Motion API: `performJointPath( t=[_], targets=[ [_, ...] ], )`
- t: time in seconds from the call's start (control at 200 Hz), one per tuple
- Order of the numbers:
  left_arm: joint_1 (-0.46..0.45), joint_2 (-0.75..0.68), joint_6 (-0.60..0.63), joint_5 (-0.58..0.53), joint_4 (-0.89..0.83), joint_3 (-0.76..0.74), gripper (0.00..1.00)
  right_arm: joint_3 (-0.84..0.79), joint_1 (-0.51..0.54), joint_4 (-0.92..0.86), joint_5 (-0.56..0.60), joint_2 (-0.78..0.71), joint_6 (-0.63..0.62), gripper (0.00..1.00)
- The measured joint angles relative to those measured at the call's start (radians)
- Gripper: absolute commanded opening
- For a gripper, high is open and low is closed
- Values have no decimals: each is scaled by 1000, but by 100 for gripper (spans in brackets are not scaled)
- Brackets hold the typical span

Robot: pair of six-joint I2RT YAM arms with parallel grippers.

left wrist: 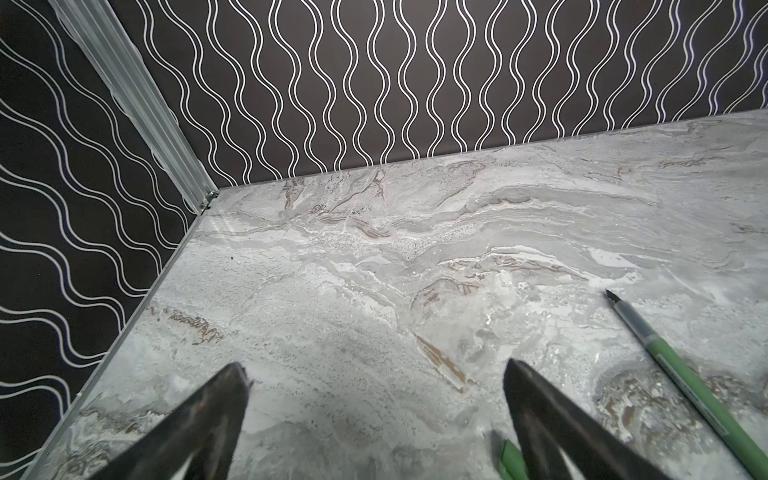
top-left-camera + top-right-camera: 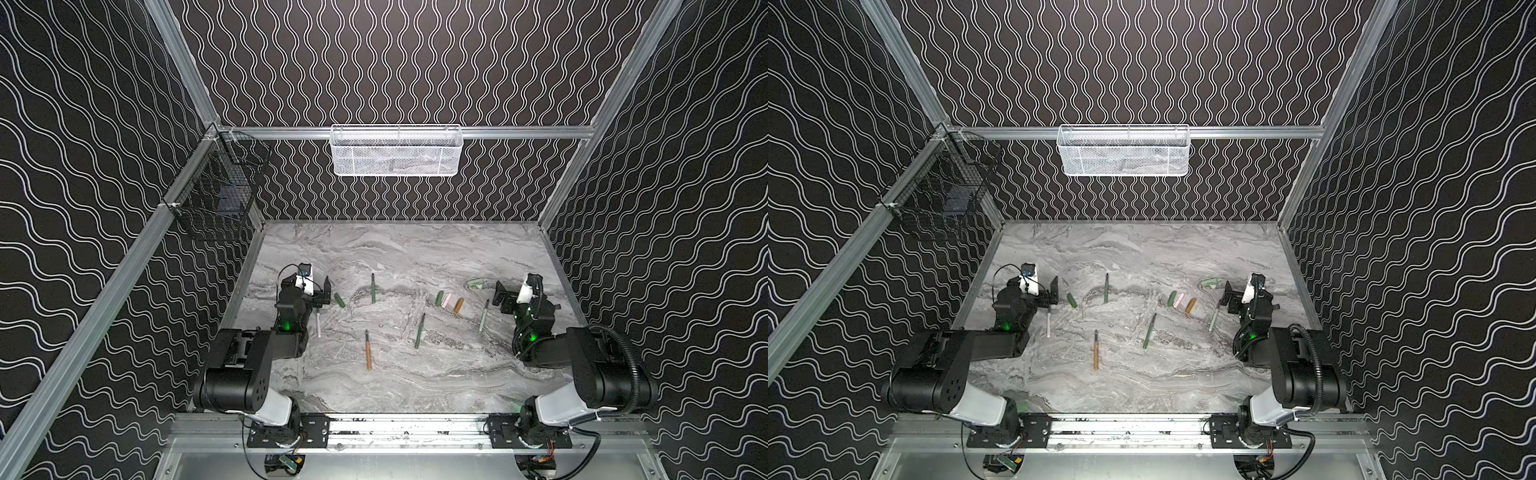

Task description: Insert the pens into the pen caps

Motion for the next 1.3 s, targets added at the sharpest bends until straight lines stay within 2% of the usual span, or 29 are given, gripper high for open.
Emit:
performJointPath(
  t=[0.3,0.44,0.621,0.721,0.831,0.871,0.916,1.046,1.221,1.296],
  targets=[
    [-5,0,-1,-31,0,0,99,0,-2,-3,2,-2,2,100],
    [-30,-38,-1,-78,-63,17,99,53,-2,-108,40,-56,9,100],
    [-40,-260,-3,-151,-364,243,99,251,6,-395,60,-202,40,100],
    [-41,-383,-35,-152,-512,388,99,439,8,-648,64,-299,146,100],
    [-41,-476,-219,-208,-750,620,99,678,4,-912,74,-353,303,99],
    [-41,-503,-315,-241,-837,704,99,719,0,-977,80,-367,364,88],
    [-36,-530,-396,-261,-903,758,99,732,-14,-1032,69,-383,415,82],
    [-17,-545,-521,-197,-999,765,99,764,-34,-1250,23,-360,505,73],
    [-16,-406,-610,-3,-1122,812,99,838,-20,-1443,-29,-278,517,72],
    [-17,-344,-653,79,-1138,829,95,822,-1,-1501,-27,-262,516,58]
  ],
)
